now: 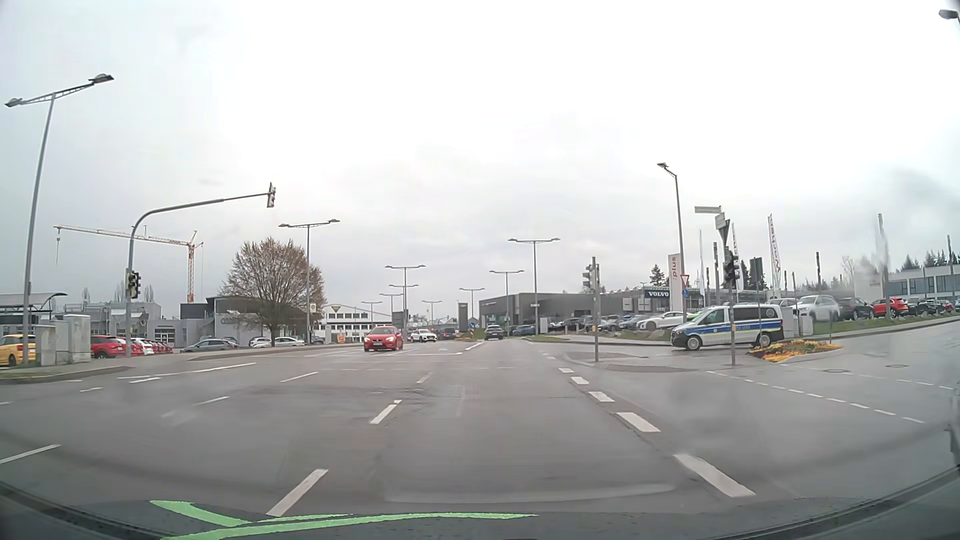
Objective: Follow the waypoints while adhering to traffic rules and regulations
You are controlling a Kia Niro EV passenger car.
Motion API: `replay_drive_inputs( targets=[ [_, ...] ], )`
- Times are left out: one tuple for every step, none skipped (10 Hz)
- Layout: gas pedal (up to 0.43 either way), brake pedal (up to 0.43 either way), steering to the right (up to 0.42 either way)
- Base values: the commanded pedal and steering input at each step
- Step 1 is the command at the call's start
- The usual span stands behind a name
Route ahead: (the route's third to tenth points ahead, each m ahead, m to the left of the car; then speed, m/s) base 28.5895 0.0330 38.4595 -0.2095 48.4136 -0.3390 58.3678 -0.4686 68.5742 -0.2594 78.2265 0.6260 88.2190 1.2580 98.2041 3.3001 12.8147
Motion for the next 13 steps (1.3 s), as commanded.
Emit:
replay_drive_inputs(
  targets=[
    [0.130,0.000,0.013],
    [0.130,0.000,0.012],
    [0.130,0.000,0.012],
    [0.130,0.000,0.011],
    [0.130,0.000,0.011],
    [0.130,0.000,0.010],
    [0.130,0.000,0.010],
    [0.118,0.000,0.009],
    [0.118,0.000,0.008],
    [0.118,0.000,0.006],
    [0.118,0.000,0.006],
    [0.118,0.000,0.005],
    [0.118,0.000,0.004]
  ],
)
